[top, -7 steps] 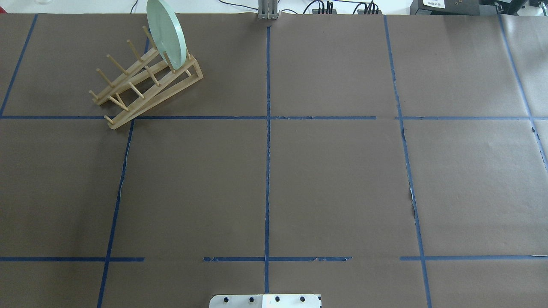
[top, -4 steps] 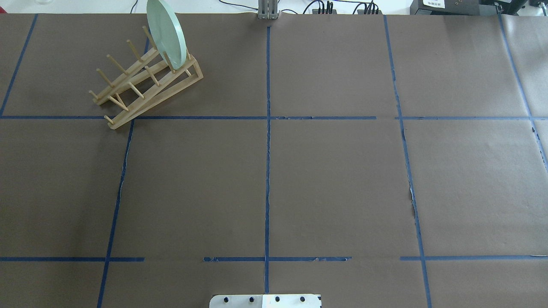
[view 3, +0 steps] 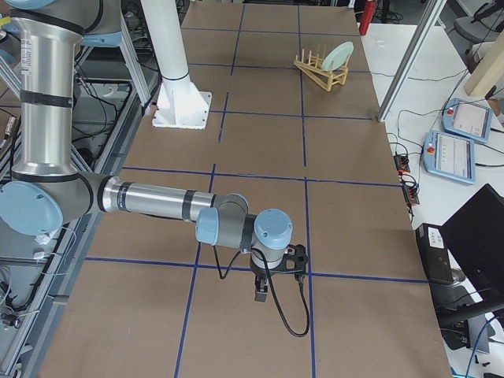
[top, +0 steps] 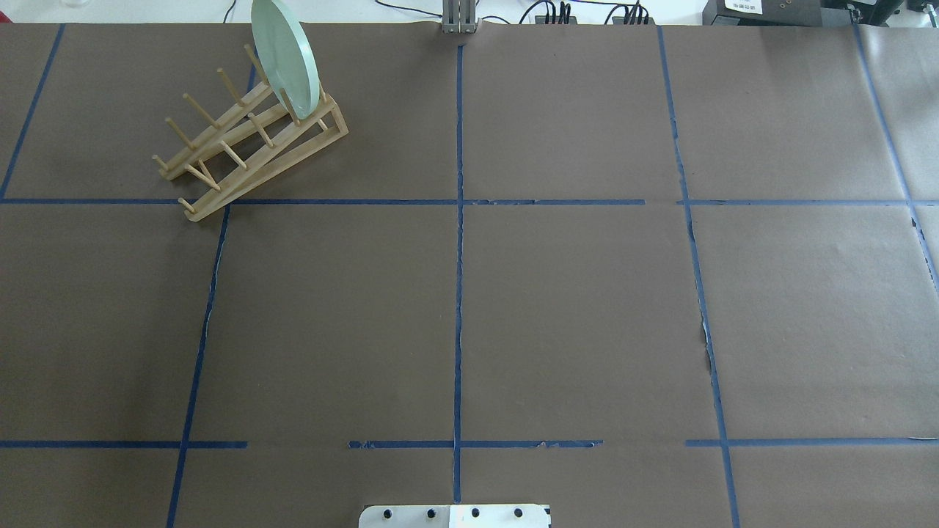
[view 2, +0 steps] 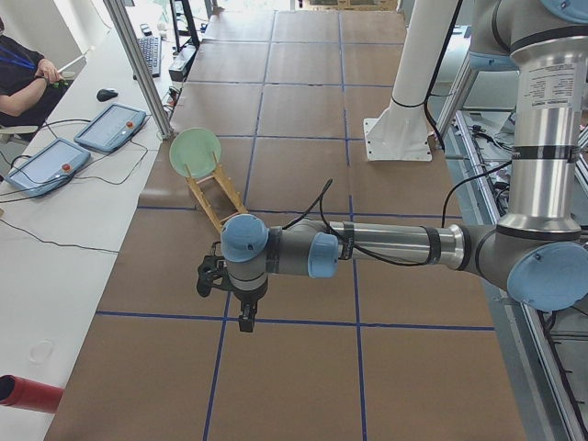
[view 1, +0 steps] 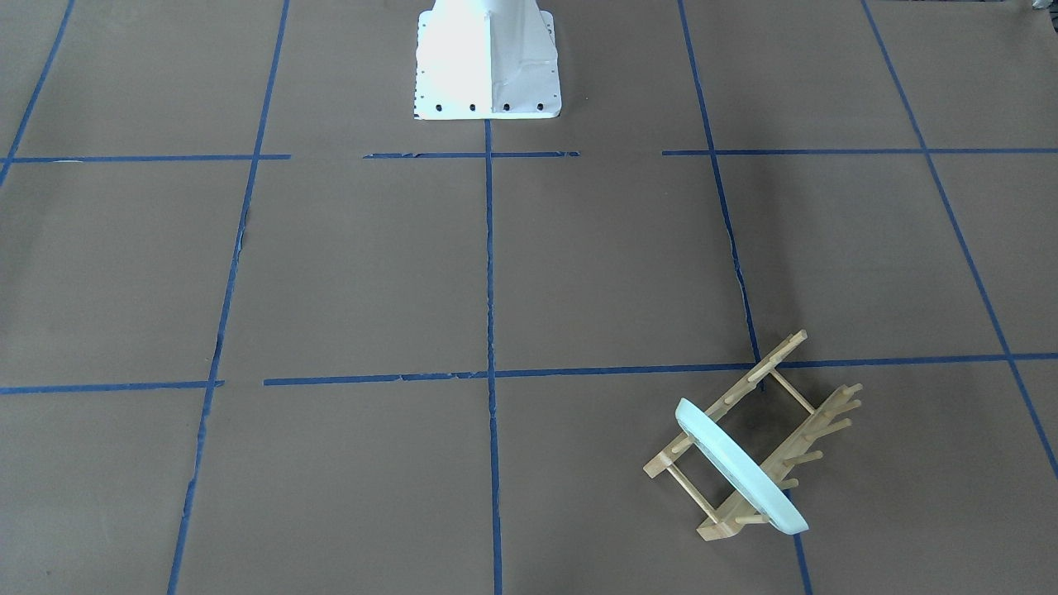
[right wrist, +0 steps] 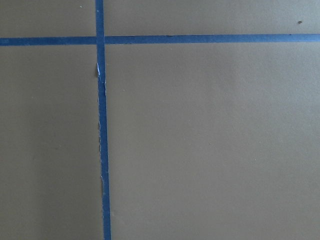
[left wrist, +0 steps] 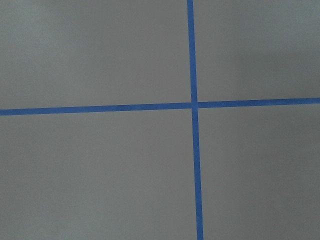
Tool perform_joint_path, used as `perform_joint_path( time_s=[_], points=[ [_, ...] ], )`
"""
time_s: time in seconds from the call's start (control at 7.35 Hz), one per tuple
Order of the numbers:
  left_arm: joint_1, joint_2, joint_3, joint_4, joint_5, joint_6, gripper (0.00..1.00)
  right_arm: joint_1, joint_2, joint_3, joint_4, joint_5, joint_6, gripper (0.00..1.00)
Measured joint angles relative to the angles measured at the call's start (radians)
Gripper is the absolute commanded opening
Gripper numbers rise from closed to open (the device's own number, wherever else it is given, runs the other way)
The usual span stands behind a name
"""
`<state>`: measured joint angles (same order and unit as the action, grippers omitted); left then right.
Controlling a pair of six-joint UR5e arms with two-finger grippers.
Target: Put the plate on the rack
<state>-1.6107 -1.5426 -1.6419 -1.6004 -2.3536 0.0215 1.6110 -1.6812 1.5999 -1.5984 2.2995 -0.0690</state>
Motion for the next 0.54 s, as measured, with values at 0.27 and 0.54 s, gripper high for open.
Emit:
perform_joint_path(
  time_s=[0.27, 0.54],
  points=[
    [0.0, -0.005, 0.0, 0.001, 0.001, 0.0, 1.0, 0.0, 0.0, 0.0, 0.0, 0.0, 0.0, 1.0],
    [0.0, -0.014, 0.0, 0.003, 0.002, 0.0, 1.0, 0.0, 0.0, 0.0, 0.0, 0.0, 0.0, 1.0]
  ],
)
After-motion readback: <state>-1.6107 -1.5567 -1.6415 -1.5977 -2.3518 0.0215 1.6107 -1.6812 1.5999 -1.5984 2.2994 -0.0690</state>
